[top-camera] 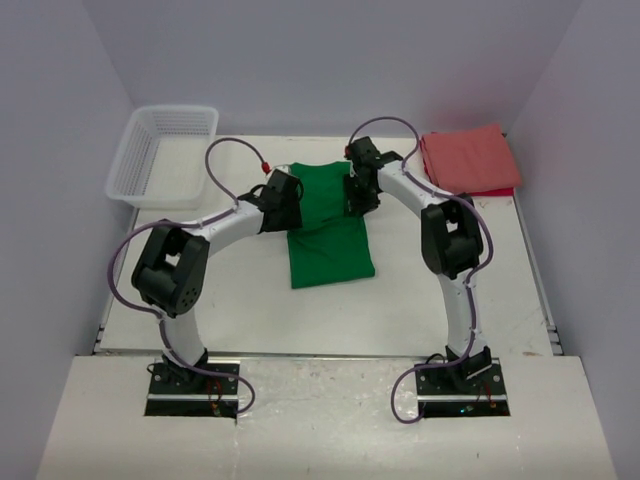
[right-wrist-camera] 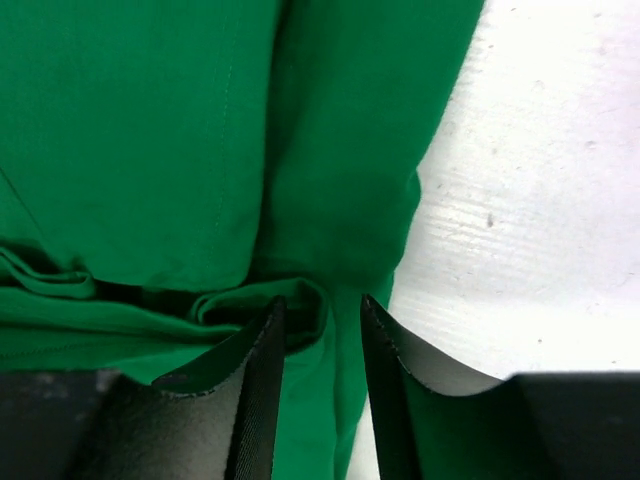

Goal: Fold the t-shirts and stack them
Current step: Fold the folded rectangular tshirt in 1/3 of the way

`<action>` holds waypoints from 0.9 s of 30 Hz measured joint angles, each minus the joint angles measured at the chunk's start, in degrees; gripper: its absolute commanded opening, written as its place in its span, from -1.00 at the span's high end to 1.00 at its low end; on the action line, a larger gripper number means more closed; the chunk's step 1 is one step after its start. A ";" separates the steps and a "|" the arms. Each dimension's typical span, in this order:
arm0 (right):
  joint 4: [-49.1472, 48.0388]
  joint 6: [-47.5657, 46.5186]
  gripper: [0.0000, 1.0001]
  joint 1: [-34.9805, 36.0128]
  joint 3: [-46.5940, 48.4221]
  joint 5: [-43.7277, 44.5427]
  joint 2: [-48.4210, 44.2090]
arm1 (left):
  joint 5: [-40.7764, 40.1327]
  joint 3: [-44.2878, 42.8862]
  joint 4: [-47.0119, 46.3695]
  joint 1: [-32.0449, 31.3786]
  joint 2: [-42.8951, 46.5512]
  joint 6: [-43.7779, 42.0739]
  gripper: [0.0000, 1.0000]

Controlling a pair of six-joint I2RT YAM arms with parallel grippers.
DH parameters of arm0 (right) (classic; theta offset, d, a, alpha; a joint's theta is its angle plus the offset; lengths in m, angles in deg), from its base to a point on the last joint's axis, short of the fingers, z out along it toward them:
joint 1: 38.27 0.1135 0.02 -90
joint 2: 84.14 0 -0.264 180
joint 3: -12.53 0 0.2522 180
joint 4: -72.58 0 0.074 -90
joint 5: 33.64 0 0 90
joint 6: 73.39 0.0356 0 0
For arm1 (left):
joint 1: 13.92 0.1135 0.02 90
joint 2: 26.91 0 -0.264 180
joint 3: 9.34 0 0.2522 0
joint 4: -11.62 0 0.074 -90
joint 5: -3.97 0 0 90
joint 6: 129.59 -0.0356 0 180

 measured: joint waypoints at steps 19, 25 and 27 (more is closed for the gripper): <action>-5.90 2.14 1.00 -0.07 -16.33 -8.57 -18.10 | 10.97 10.23 -7.56 -2.60 16.85 -2.14 1.00; -7.87 3.89 1.00 -0.07 -16.24 -18.47 -12.17 | 21.20 11.91 -14.47 -2.58 9.90 -1.77 1.00; -8.22 4.33 1.00 -0.07 -16.13 -20.57 -10.58 | 23.69 11.91 -16.41 -2.49 7.98 -1.70 1.00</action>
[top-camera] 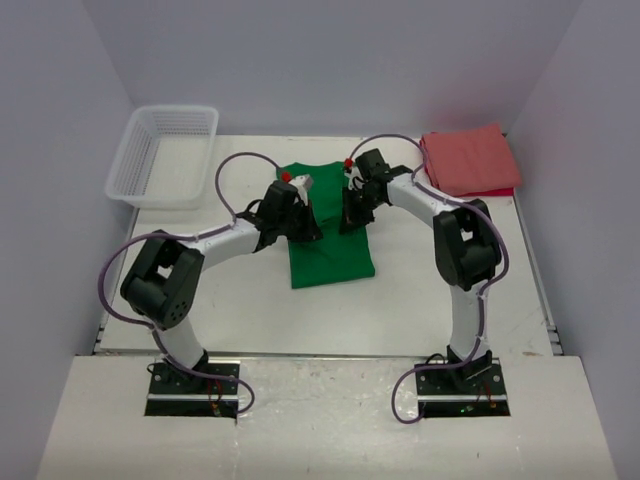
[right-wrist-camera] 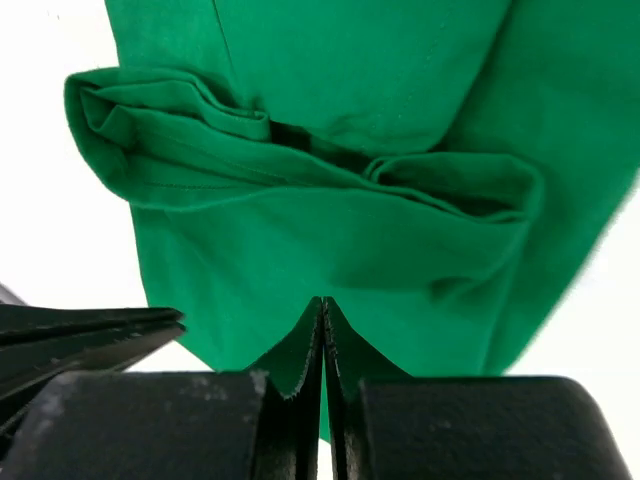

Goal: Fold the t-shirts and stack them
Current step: Fold the folded rectangular tshirt in 1/3 of the way

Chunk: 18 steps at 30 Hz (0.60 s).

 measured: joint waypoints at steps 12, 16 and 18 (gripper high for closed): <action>-0.87 1.53 1.00 0.00 0.09 -2.38 4.63 | 6.95 -2.32 -7.98 5.79 -11.63 -0.13 1.00; -1.22 1.60 1.00 0.00 -0.22 -2.05 4.68 | 9.18 -5.49 -9.09 8.81 -16.76 -0.13 1.00; -1.51 1.57 1.00 0.00 -0.94 -1.55 4.59 | 10.01 -7.26 -10.10 9.68 -18.23 -0.24 1.00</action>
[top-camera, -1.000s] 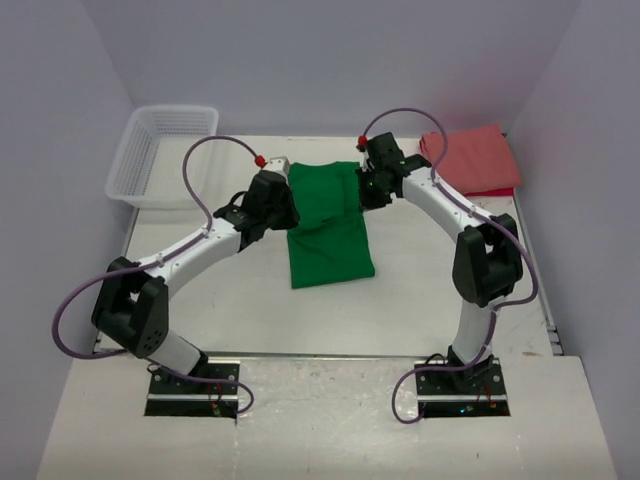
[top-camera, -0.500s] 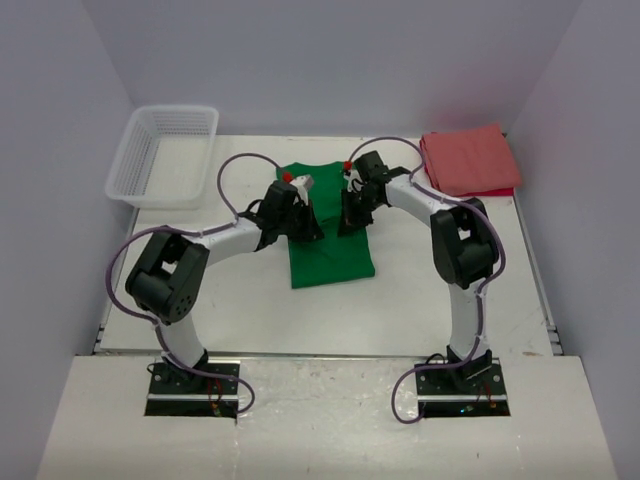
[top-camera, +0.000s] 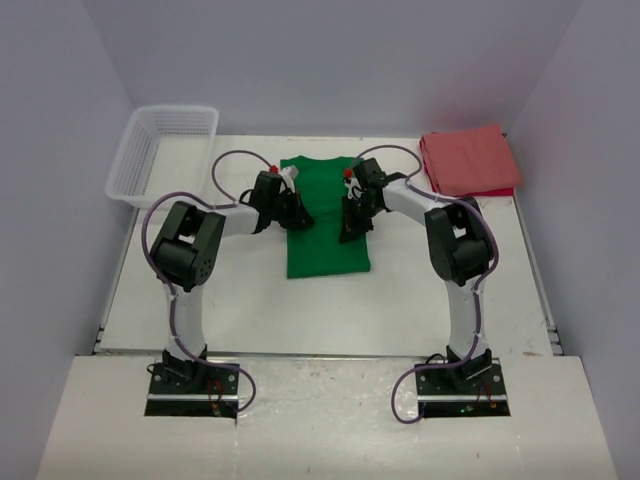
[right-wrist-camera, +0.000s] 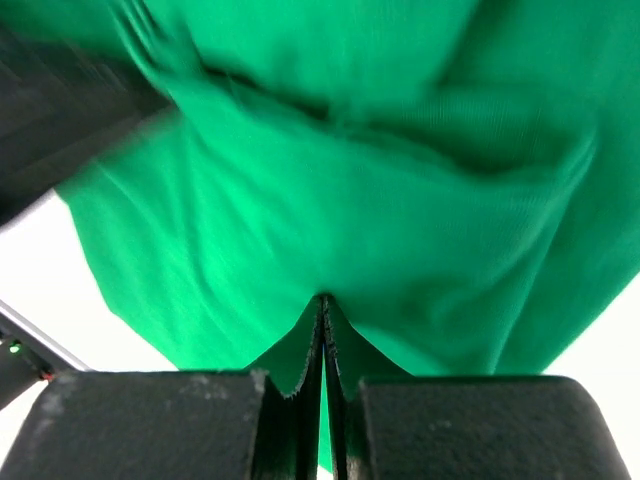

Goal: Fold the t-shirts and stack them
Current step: Fold the folded rectangular tshirt in 1/3 of the way

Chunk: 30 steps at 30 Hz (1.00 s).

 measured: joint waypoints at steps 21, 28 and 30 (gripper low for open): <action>3.54 -0.20 1.00 -0.33 3.96 6.40 -3.43 | 6.03 -0.83 -7.82 2.73 -3.58 -0.63 1.00; 4.66 -0.07 1.00 -1.51 14.69 6.91 3.17 | 5.75 0.17 -6.58 2.73 -1.79 -1.88 1.00; 5.05 -0.04 1.00 -1.97 15.69 7.37 5.20 | 5.57 0.17 -6.23 2.73 -1.36 -1.97 1.00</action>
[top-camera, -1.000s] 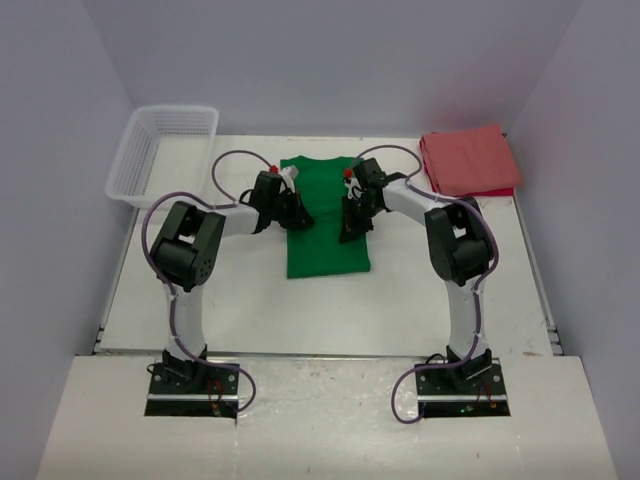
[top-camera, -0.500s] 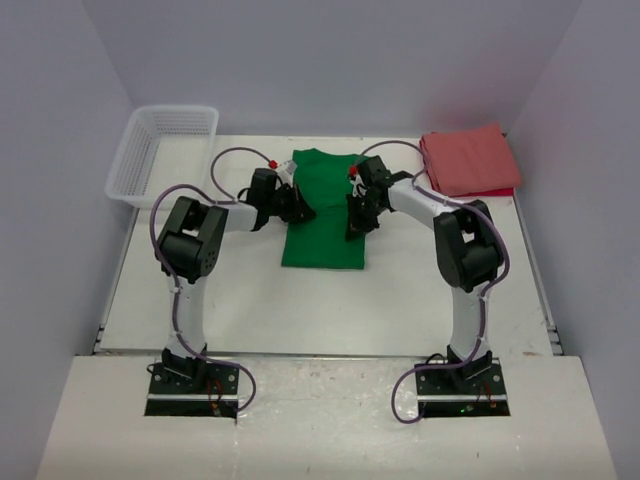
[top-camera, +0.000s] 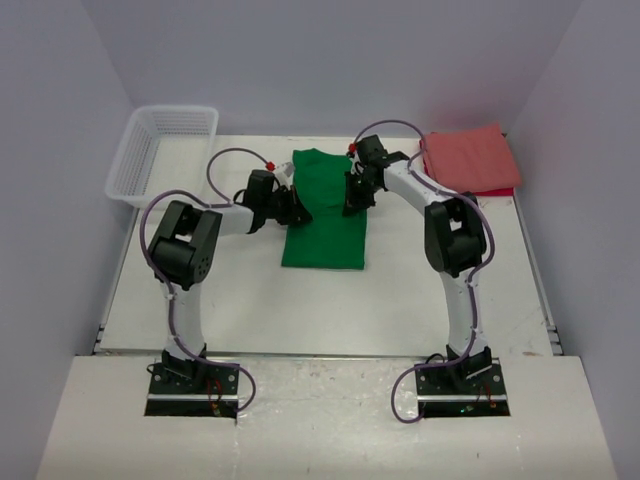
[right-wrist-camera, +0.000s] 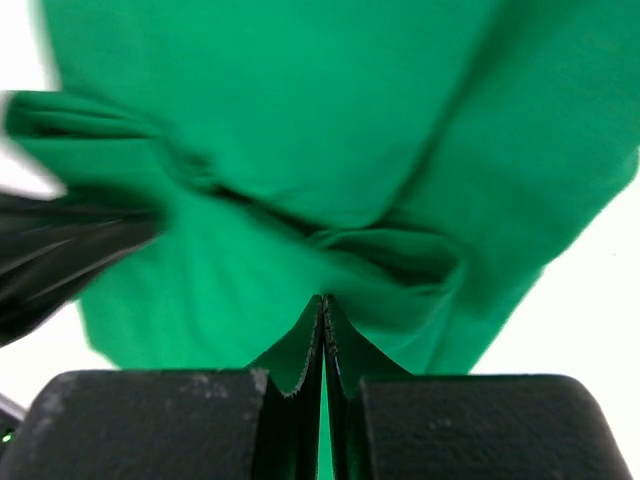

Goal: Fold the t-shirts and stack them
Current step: Fold the folded rectangular tshirt in 1/3 of the way

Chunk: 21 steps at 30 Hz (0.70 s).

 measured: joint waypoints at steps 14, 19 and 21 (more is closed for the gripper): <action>4.87 2.01 1.00 -2.14 2.36 5.22 4.11 | -5.03 -0.09 4.17 0.79 5.40 -1.90 1.00; 6.88 2.27 1.00 -2.58 4.70 6.71 5.11 | -7.69 -0.52 6.10 1.86 5.86 -2.95 1.00; 7.26 2.36 1.00 -2.69 4.85 6.73 5.31 | -7.78 -0.57 6.32 2.10 5.86 -2.95 1.00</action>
